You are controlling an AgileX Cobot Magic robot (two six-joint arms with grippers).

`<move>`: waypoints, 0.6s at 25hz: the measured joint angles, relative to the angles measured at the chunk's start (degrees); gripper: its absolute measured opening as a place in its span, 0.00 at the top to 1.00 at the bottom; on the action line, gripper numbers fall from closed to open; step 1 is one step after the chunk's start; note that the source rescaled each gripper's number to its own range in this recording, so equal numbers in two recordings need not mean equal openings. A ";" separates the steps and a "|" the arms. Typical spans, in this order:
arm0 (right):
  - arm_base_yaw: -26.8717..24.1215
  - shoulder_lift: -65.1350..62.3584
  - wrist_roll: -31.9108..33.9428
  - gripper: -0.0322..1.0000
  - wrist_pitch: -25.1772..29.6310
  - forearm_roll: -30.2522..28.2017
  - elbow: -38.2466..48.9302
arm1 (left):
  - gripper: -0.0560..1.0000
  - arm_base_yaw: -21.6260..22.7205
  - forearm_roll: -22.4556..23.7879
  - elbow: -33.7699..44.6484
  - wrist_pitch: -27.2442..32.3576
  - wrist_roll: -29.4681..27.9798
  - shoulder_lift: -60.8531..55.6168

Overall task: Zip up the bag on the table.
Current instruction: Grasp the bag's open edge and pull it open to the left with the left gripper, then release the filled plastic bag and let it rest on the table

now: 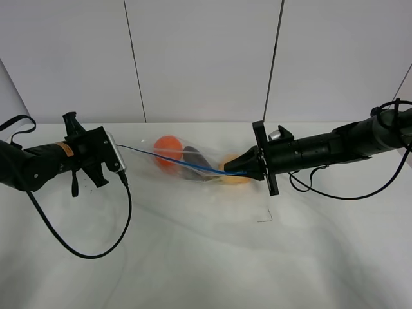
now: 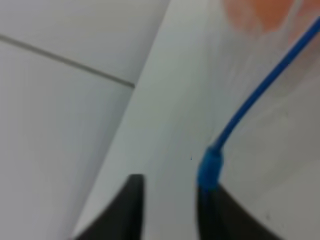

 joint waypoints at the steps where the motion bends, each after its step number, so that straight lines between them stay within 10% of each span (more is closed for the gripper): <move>1: 0.00 0.00 0.00 0.97 0.00 -0.06 0.00 | 0.29 0.00 -0.11 0.00 0.70 0.02 0.00; 8: 0.00 0.00 0.00 0.97 0.06 -0.15 0.00 | 0.01 0.06 -2.20 0.06 1.36 -3.42 0.00; 15: 0.00 0.00 0.00 0.97 0.06 -0.15 0.00 | 0.00 0.06 -21.41 0.34 1.54 -24.13 0.00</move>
